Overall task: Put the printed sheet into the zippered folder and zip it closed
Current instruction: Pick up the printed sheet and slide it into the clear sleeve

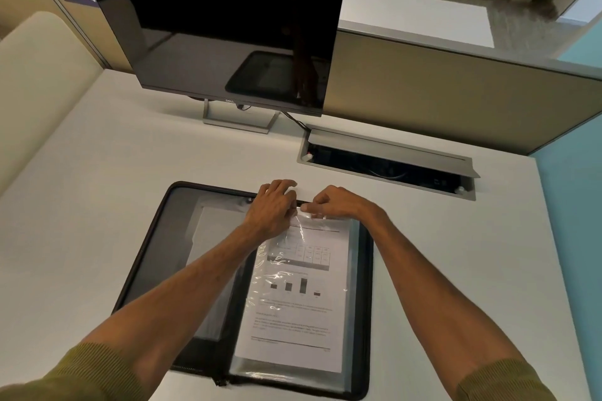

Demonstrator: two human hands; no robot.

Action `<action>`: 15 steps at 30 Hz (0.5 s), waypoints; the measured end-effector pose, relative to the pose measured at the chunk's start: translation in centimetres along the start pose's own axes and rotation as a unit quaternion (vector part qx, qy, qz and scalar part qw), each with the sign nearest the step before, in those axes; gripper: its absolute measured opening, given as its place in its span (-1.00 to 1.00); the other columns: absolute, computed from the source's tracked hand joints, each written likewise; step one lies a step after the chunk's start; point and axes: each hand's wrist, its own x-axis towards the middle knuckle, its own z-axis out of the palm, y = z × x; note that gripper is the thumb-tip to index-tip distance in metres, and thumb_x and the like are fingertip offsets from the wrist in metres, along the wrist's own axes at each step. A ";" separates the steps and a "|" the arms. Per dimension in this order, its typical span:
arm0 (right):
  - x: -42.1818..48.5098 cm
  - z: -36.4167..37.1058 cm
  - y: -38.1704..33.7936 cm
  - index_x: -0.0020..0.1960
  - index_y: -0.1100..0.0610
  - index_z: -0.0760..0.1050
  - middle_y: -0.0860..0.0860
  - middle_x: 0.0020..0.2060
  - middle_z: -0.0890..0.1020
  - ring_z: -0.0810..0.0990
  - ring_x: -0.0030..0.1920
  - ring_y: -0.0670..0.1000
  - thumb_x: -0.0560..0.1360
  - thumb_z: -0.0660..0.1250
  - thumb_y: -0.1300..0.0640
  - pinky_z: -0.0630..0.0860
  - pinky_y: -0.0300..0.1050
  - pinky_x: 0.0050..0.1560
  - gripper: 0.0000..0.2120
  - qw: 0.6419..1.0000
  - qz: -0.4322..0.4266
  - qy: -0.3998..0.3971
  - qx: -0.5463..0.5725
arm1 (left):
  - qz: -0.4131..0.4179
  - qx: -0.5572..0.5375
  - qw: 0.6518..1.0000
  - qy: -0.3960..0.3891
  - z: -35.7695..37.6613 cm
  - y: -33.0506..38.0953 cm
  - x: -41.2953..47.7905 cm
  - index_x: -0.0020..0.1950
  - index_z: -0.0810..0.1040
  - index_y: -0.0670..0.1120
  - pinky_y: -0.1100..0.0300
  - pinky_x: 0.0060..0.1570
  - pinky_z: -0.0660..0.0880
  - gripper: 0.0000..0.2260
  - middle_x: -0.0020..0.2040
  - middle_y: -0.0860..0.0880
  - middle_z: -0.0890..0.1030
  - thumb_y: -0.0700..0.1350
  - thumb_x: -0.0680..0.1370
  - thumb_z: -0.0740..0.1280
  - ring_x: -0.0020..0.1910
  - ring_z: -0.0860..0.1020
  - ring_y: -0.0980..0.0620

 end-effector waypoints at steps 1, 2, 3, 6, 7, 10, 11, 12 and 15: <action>0.1 0.3 0.1 -0.06 0.05 0.73 0.03 -0.15 0.72 0.65 -0.12 0.03 0.52 0.47 -0.24 0.60 0.03 0.06 -0.65 1.000 -0.008 0.003 -0.007 | 0.000 0.000 1.000 0.000 0.1 0.0 0.0 0.19 0.62 -0.07 -0.14 0.48 0.37 -0.80 0.57 -0.08 0.43 -0.02 0.61 0.43 0.53 0.37 -0.13; 0.1 0.6 0.3 -0.05 0.06 0.72 0.01 -0.13 0.73 0.65 -0.09 0.02 0.49 0.53 -0.15 0.63 0.08 0.14 -0.74 1.000 -0.015 -0.002 -0.014 | 0.000 0.000 1.000 -0.001 0.1 -0.1 0.0 0.19 0.61 -0.07 -0.14 0.47 0.38 -0.80 0.56 -0.08 0.44 -0.03 0.61 0.44 0.53 0.37 -0.13; 0.2 0.8 0.4 -0.03 0.06 0.73 -0.01 -0.09 0.73 0.66 -0.04 0.02 0.47 0.57 -0.03 0.61 0.16 0.22 -0.82 0.999 -0.022 -0.012 -0.020 | 0.000 0.000 1.000 -0.002 0.2 -0.1 0.1 0.19 0.61 -0.07 -0.13 0.47 0.38 -0.80 0.56 -0.08 0.45 -0.03 0.61 0.44 0.53 0.38 -0.13; 0.0 1.1 0.5 -0.03 0.02 0.74 -0.05 0.00 0.73 0.64 0.07 0.03 0.44 0.55 0.18 0.50 0.28 0.33 -0.87 0.999 -0.017 -0.026 -0.034 | 0.002 -0.001 1.000 -0.003 0.2 -0.2 0.2 0.19 0.61 -0.07 -0.12 0.46 0.38 -0.79 0.52 -0.08 0.48 -0.03 0.60 0.45 0.50 0.40 -0.12; -0.1 1.2 0.5 -0.04 0.01 0.74 -0.06 0.01 0.73 0.64 0.09 0.03 0.45 0.54 0.19 0.47 0.30 0.35 -0.87 0.999 -0.014 -0.023 -0.038 | 0.003 -0.004 1.000 -0.003 0.2 -0.2 0.2 0.19 0.61 -0.06 -0.11 0.45 0.38 -0.79 0.50 -0.08 0.50 -0.03 0.60 0.45 0.49 0.41 -0.12; -0.2 1.3 0.4 -0.02 0.00 0.75 -0.07 0.00 0.74 0.62 0.09 0.00 0.47 0.53 0.18 0.35 0.27 0.39 -0.87 0.999 -0.003 -0.012 -0.052 | 0.001 -0.010 1.000 0.002 0.2 -0.1 0.1 0.18 0.61 -0.06 -0.09 0.41 0.38 -0.81 0.45 -0.07 0.54 -0.04 0.60 0.44 0.46 0.44 -0.12; -0.3 1.4 0.3 -0.02 0.00 0.75 -0.08 -0.02 0.74 0.61 0.08 -0.01 0.47 0.54 0.18 0.31 0.25 0.39 -0.87 0.998 0.004 -0.004 -0.058 | 0.000 -0.011 1.000 0.002 0.2 -0.1 0.0 0.18 0.61 -0.05 -0.09 0.41 0.38 -0.82 0.44 -0.06 0.54 -0.04 0.61 0.44 0.45 0.44 -0.11; -0.4 1.6 0.3 -0.02 -0.01 0.74 -0.08 -0.03 0.73 0.60 0.07 -0.01 0.46 0.54 0.19 0.27 0.23 0.38 -0.86 0.998 0.011 0.010 -0.067 | 0.000 -0.012 1.000 0.003 0.3 -0.1 -0.1 0.19 0.60 -0.05 -0.08 0.40 0.38 -0.82 0.43 -0.06 0.55 -0.03 0.62 0.43 0.44 0.45 -0.11; -1.2 2.4 0.1 0.04 -0.05 0.66 -0.08 0.01 0.69 0.61 0.09 0.02 0.44 0.54 0.17 0.28 0.18 0.36 -0.78 0.992 0.019 0.086 -0.096 | 0.004 -0.024 1.000 0.007 0.5 -0.2 -0.6 0.22 0.57 -0.03 -0.08 0.41 0.39 -0.82 0.42 -0.04 0.54 -0.03 0.65 0.38 0.44 0.45 -0.11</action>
